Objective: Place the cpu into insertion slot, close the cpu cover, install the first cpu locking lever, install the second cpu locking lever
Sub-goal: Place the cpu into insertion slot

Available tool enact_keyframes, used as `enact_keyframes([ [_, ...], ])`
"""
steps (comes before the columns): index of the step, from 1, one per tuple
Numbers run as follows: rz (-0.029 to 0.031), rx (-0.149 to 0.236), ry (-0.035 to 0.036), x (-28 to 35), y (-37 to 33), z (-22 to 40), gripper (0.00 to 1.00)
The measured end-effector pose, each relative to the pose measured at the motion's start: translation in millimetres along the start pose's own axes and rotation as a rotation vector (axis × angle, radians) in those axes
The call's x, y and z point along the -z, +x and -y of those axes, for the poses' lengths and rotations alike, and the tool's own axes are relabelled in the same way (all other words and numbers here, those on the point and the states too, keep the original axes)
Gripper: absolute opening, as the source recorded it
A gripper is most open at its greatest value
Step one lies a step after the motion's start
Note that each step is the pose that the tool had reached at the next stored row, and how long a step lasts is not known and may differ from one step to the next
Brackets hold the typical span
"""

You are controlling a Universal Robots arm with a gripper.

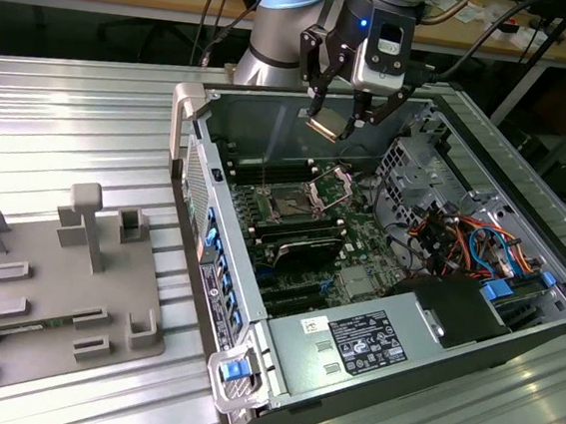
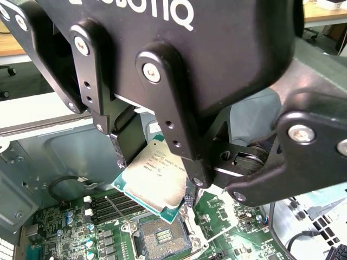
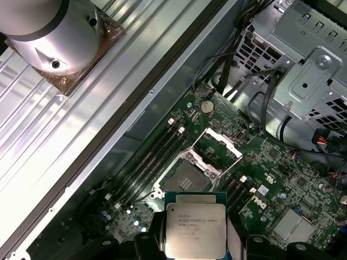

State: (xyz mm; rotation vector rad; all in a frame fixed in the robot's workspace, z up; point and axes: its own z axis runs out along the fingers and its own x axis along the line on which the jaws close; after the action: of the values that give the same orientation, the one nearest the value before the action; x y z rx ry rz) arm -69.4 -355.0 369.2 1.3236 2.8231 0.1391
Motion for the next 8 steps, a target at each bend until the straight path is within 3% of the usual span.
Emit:
enact_keyframes([
  [8,0.0014,-0.016,-0.0004,0.0,0.4,0.4,0.55],
])
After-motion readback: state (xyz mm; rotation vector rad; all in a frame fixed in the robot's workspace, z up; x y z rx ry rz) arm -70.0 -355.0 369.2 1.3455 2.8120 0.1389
